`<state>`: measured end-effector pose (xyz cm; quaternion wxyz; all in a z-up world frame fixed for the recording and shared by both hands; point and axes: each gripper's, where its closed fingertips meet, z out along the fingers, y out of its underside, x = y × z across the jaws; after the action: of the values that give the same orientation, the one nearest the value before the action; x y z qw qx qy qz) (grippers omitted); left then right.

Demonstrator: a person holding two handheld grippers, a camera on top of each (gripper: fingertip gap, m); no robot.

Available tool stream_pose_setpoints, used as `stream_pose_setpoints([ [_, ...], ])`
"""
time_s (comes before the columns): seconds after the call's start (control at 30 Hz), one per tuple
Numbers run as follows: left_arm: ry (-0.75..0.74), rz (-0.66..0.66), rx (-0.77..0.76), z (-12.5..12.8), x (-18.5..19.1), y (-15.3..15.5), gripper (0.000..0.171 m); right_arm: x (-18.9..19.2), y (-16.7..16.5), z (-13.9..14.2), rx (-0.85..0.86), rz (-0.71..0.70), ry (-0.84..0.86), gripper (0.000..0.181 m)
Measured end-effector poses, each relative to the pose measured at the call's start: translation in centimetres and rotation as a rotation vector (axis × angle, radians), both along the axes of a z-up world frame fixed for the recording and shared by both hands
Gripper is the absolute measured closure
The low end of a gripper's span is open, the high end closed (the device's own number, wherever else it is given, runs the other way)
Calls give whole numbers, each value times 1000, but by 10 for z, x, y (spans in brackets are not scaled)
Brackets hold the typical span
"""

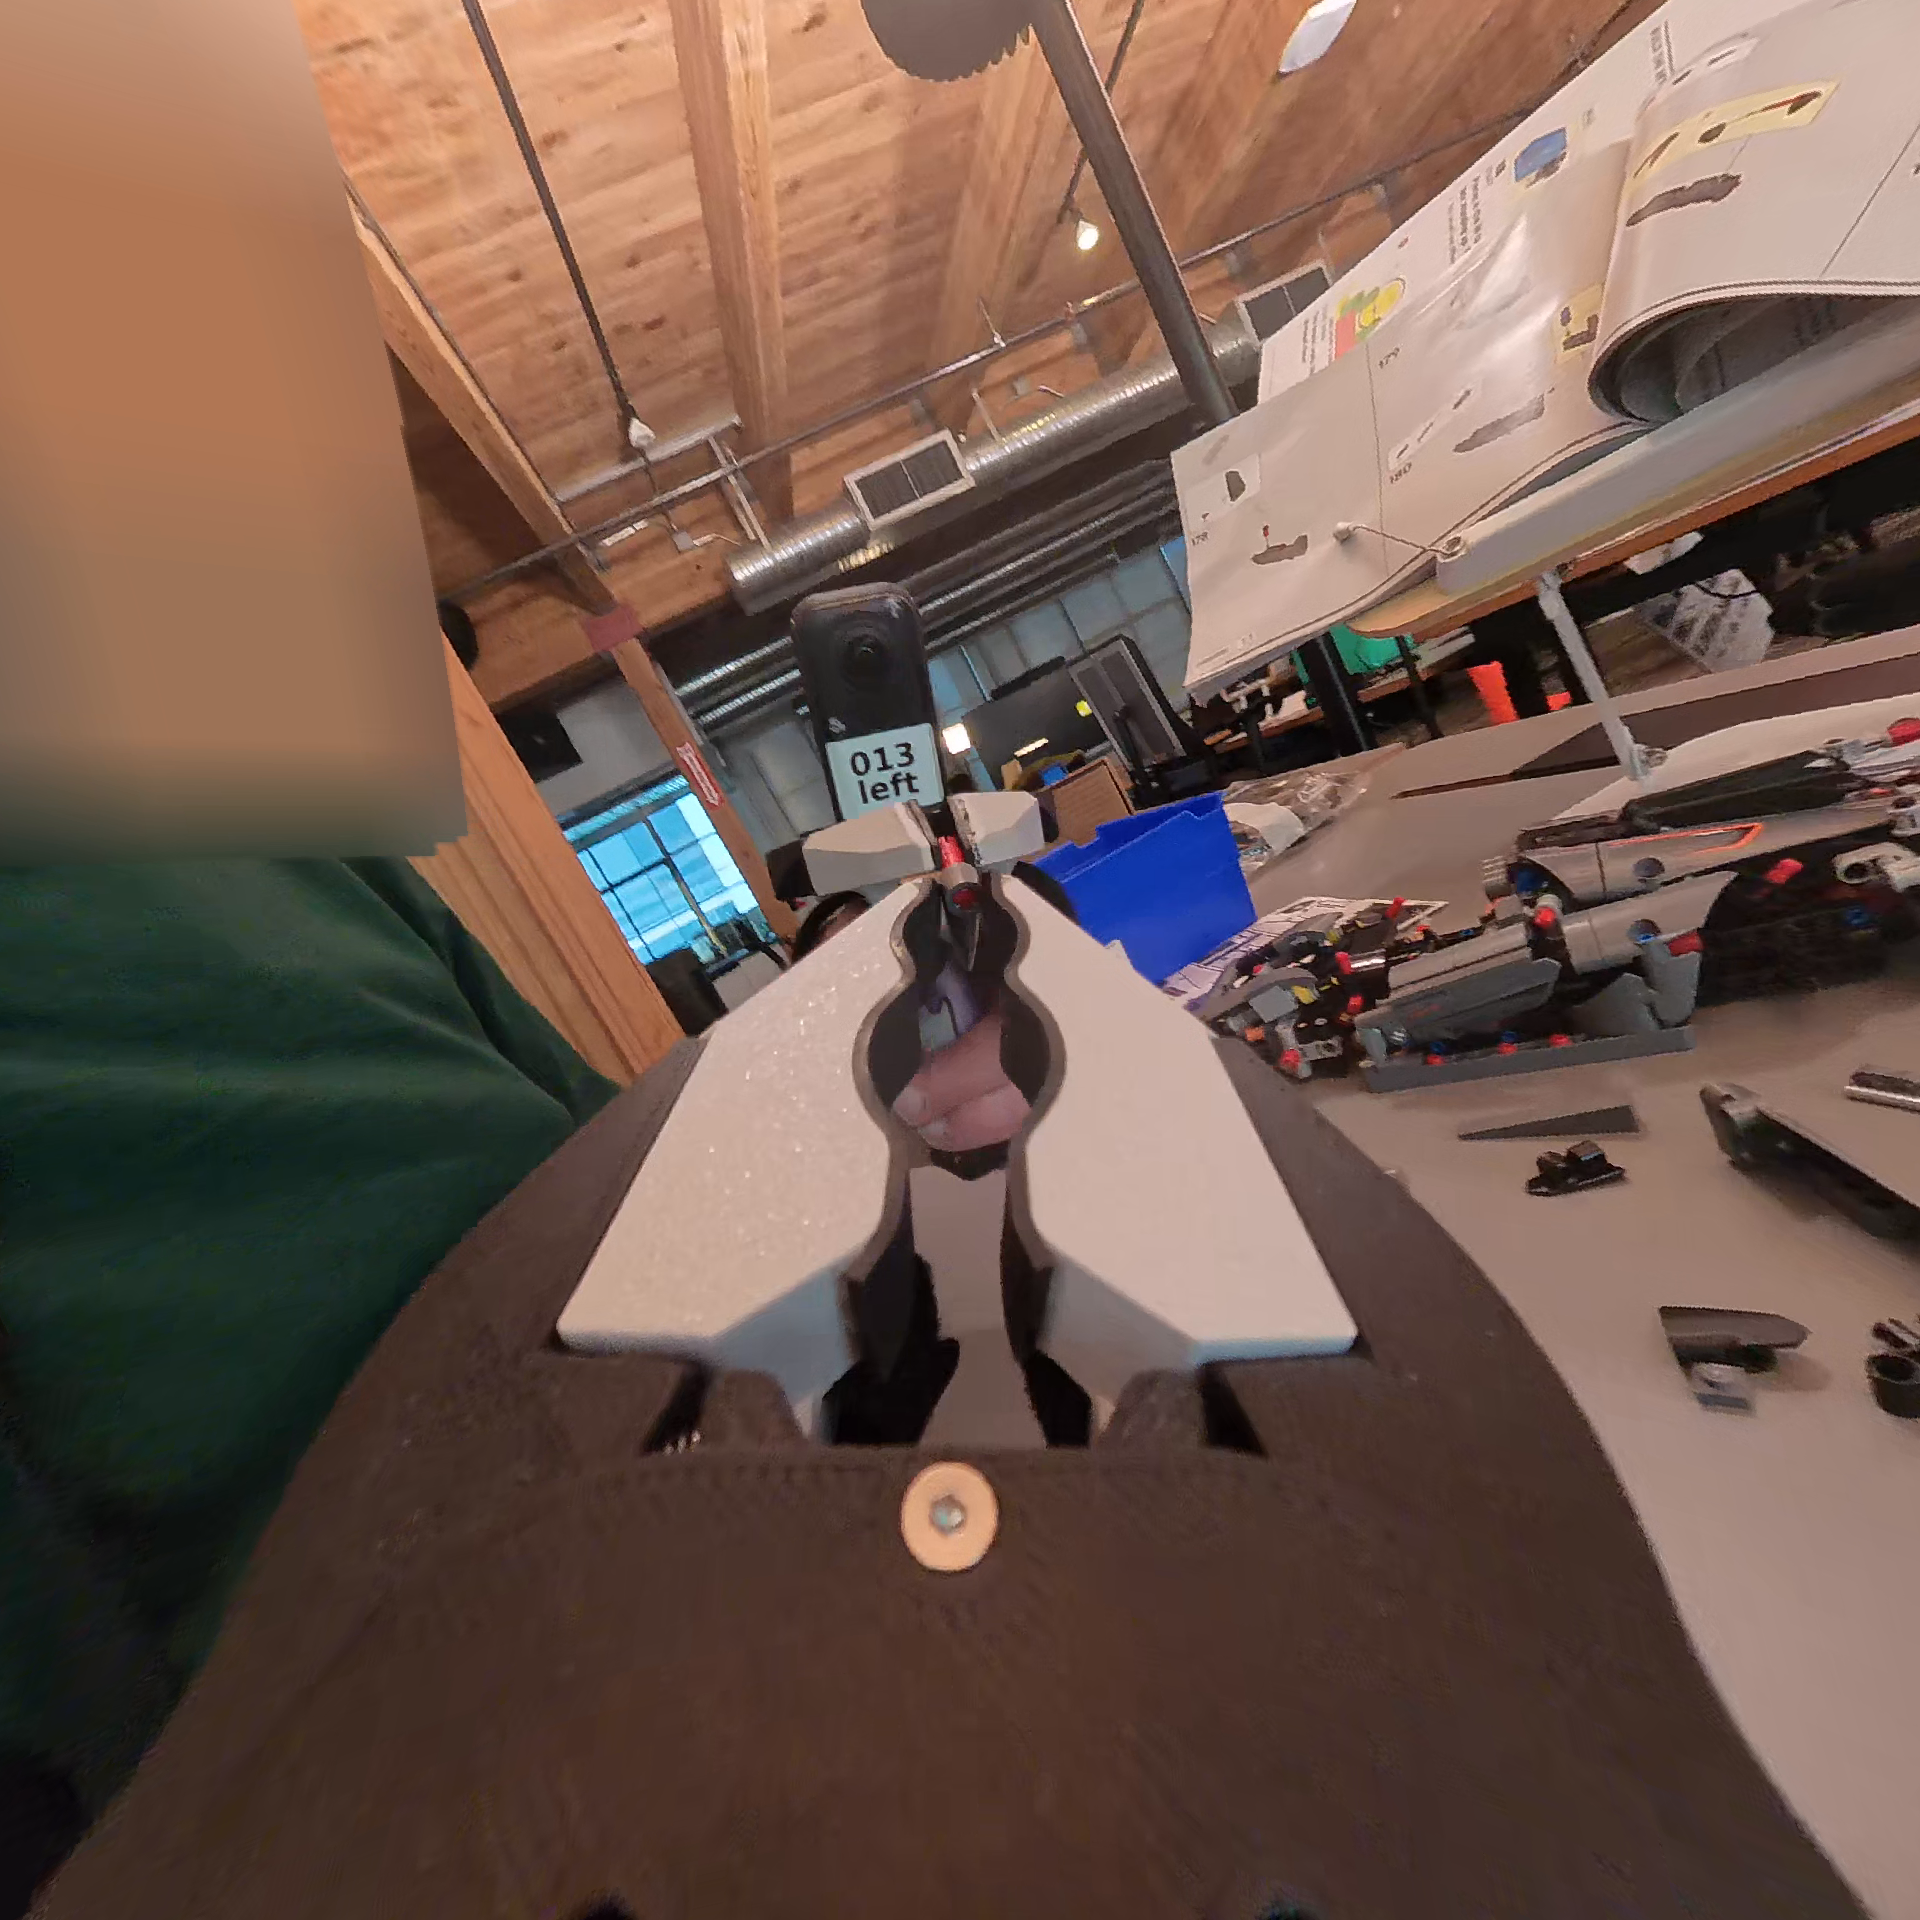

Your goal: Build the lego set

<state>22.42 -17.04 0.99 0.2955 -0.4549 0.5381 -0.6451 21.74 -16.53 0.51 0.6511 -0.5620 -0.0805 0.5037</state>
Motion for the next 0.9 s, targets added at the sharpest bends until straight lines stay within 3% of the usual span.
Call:
stream_pose_setpoints([
  [0.13, -1, -22, -27, -1, 0, -3, 170, 1, -4, 1, 9, 19, 42, 176],
  [0.37, 22, -75, -67, -7, -3, -11, 169, -2, -12, -6, 18, -31, -65, 177],
  [0.47, 18, -70, -66, -6, -5, -9, 159, -3, -15, -12, 15, -65, -116, 177],
  [0.73, 100, 28, 70, -12, 7, 18, 153, 2, -29, -34, 26, -186, -337, 177],
  [0.9, 235, 55, 236, -41, 44, 22, 156, 11, -43, -36, 44, -234, -360, 177],
])
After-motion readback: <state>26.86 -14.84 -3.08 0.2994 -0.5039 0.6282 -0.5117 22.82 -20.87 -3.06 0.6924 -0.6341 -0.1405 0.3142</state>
